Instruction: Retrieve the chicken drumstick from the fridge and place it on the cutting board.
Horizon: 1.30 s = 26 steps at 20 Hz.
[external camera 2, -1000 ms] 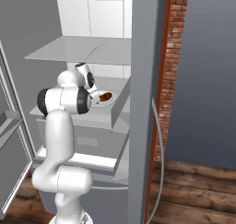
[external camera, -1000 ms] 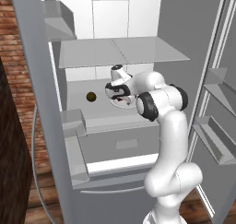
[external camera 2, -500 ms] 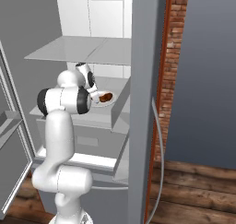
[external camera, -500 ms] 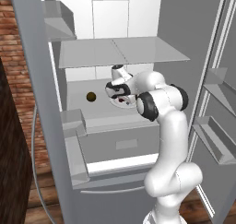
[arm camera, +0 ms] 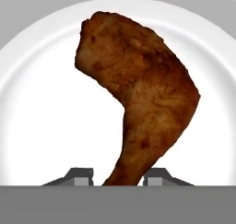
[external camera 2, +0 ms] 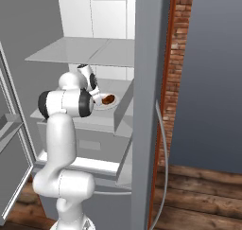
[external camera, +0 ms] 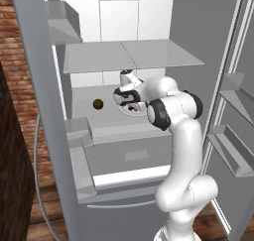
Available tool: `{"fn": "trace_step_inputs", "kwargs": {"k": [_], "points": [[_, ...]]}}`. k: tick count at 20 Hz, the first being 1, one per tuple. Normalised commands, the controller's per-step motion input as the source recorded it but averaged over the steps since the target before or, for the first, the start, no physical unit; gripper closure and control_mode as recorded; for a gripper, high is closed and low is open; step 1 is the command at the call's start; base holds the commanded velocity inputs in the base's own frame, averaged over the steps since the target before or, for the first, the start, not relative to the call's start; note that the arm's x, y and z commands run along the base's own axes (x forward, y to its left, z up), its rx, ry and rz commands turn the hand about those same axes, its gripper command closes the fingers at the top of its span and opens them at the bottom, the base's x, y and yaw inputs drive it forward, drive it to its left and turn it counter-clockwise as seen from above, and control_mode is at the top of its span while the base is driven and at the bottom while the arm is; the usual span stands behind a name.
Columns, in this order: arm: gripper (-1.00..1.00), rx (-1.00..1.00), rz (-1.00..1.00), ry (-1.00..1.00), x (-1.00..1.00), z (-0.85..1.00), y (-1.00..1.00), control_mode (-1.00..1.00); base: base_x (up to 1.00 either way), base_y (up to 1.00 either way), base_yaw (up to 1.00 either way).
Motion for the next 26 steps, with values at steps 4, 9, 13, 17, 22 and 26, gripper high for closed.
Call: {"fn": "trace_step_inputs", "kwargs": {"k": [4, 9, 13, 17, 22, 26], "points": [[1.00, 0.00, 0.15, -0.04, -0.03, 0.00, -0.05, -1.00, 0.00, 0.00, 0.00], [1.00, 0.00, 0.25, -0.05, -0.06, 0.00, -0.10, -1.00, 0.00, 0.00, 0.00], [1.00, 0.00, 0.29, -0.02, -0.01, 0.00, -0.18, -1.00, 0.00, 0.00, 0.00], [1.00, 0.00, 0.30, -0.01, 0.00, 0.00, -0.28, -1.00, 0.00, 0.00, 0.00], [1.00, 0.00, 0.29, -0.05, 0.00, 0.00, -0.22, -1.00, 0.00, 0.00, 0.00], [1.00, 0.00, 0.15, -0.03, 0.00, 0.00, -0.01, -1.00, 0.00, 0.00, 0.00]]}}
